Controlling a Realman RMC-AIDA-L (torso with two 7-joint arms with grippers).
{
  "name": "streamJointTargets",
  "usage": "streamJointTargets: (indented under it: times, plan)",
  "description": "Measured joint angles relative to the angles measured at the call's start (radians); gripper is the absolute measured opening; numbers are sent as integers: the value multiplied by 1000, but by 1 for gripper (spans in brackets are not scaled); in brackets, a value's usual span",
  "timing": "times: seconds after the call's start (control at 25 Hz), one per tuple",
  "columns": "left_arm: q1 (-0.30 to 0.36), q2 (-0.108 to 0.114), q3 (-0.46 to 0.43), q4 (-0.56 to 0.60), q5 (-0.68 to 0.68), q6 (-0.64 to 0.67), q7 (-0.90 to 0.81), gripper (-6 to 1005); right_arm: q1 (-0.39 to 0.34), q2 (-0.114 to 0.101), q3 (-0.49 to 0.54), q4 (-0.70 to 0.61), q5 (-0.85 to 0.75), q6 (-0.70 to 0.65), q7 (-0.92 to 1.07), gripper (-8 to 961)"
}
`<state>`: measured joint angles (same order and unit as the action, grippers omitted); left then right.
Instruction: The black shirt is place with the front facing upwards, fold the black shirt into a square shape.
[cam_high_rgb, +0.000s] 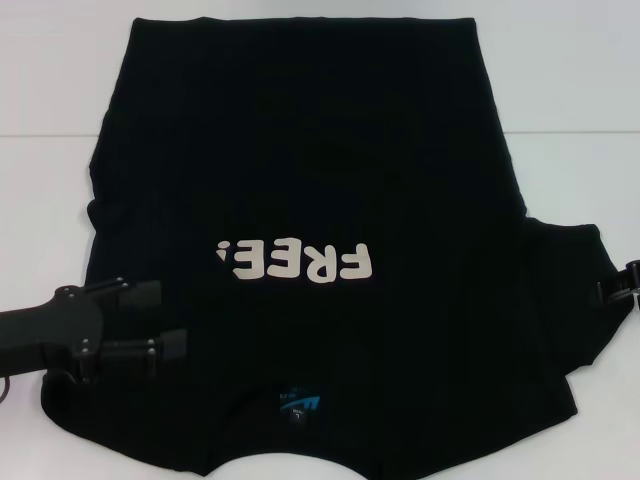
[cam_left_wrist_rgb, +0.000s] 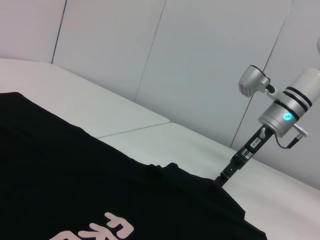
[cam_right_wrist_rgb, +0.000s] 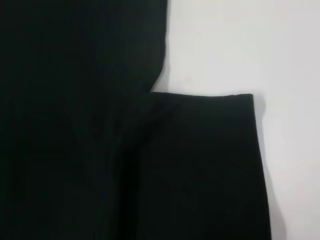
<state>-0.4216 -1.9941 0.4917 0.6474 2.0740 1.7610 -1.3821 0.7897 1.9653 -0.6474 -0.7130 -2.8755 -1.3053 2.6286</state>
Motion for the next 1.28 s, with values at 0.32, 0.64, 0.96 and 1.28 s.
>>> streamJointTargets:
  times: [0.32, 0.64, 0.96, 1.28]
  plan:
    - [0, 0, 0, -1, 0, 0, 0, 917, 9, 1, -1, 25, -1, 17, -4, 756]
    - [0, 0, -3, -2, 0, 3, 0, 917, 13, 7, -64, 29, 6, 38, 3, 651]
    - [0, 0, -4, -3, 0, 3, -1, 919, 15, 13, -66, 17, 6, 42, 2, 309]
    - [0, 0, -4, -3, 0, 3, -12, 918, 22, 13, -59, 14, 7, 35, -4, 77]
